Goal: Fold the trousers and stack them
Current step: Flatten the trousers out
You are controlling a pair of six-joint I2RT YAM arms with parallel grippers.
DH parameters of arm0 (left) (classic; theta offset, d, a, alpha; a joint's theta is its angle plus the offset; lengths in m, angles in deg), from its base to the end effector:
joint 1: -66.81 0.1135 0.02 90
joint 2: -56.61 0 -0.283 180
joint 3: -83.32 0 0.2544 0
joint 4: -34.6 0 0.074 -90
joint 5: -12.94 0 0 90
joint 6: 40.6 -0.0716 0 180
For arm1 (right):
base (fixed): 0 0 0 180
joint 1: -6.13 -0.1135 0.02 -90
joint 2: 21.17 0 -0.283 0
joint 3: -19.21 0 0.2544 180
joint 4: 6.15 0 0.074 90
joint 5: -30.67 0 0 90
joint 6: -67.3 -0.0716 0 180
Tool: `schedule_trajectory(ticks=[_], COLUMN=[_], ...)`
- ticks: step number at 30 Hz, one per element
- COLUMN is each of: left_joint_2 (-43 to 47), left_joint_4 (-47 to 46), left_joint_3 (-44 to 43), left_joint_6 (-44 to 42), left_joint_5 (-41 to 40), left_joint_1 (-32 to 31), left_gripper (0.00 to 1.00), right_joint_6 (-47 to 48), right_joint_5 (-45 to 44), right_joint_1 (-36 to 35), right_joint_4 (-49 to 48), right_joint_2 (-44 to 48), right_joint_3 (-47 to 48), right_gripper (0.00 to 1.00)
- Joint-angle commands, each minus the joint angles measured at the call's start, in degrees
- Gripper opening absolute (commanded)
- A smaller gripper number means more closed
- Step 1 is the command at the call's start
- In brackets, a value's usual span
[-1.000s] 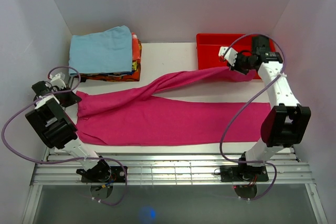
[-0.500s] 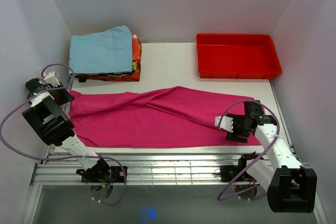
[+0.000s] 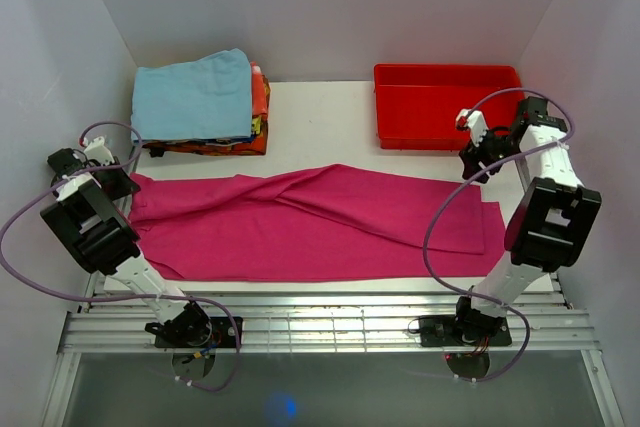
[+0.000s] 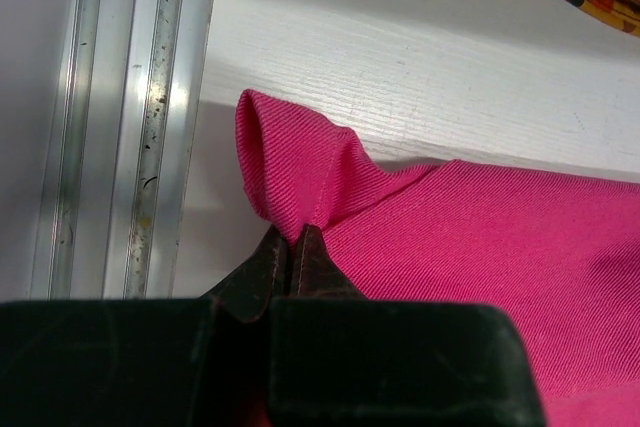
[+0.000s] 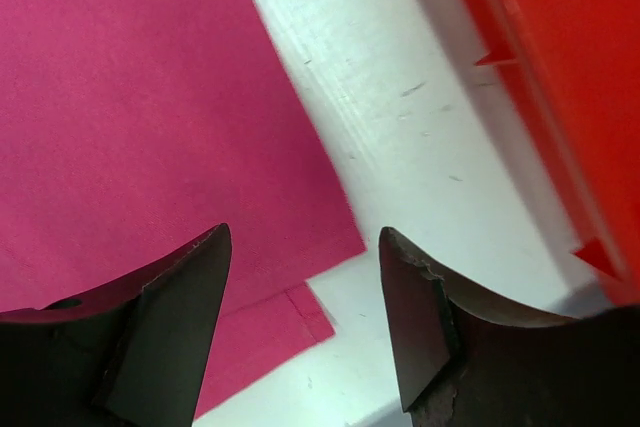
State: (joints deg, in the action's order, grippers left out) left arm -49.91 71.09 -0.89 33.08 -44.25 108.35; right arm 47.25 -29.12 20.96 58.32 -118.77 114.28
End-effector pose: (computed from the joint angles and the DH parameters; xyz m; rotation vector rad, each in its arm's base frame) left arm 0.3291 0.2398 0.1735 -0.3293 2.3701 -0.2924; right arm 0.3617 -0.0585 0.2577 -1.2751 2.1472 0.1551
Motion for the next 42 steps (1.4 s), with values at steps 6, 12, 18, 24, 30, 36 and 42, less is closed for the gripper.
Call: schedule_trajectory(ticks=[6, 12, 18, 24, 30, 36, 42], left_joint_2=[0.88, 0.79, 0.44, 0.96, 1.4, 1.23, 1.14], left_joint_4=[1.14, 1.67, 2.46, 3.08, 3.6, 4.31, 4.31], left_joint_3=[-0.45, -0.45, -1.06, -1.24, -1.59, -2.03, -1.77], left_joint_6=[-2.67, -2.84, -3.37, -3.72, -3.9, -5.13, -5.39], left_joint_5=[2.34, 2.69, 2.34, 2.43, 2.43, 0.58, 1.28], left_joint_1=[0.47, 0.39, 0.47, 0.47, 0.47, 0.47, 0.47], left_gripper=[0.0, 0.0, 0.0, 0.0, 0.0, 0.0, 0.0], right_joint_6=[1.06, -1.05, 2.98, 6.51, 7.83, 10.55, 10.65], right_joint_5=[-1.82, -4.37, -7.8, -7.99, -4.73, -6.57, -5.35], right_joint_1=[-0.24, -0.33, -0.42, 1.42, 3.8, 5.73, 6.35], right_joint_4=[-5.02, -16.45, -18.05, -14.02, -4.0, -0.29, -2.04], right_joint_2=[-6.98, -10.94, -13.58, -7.0, 1.79, 6.19, 7.52], right_joint_3=[-3.19, -7.33, -11.9, -16.13, -8.94, -4.88, -3.82], right_gripper=[0.69, 0.8, 0.61, 0.08, 0.08, 0.08, 0.08])
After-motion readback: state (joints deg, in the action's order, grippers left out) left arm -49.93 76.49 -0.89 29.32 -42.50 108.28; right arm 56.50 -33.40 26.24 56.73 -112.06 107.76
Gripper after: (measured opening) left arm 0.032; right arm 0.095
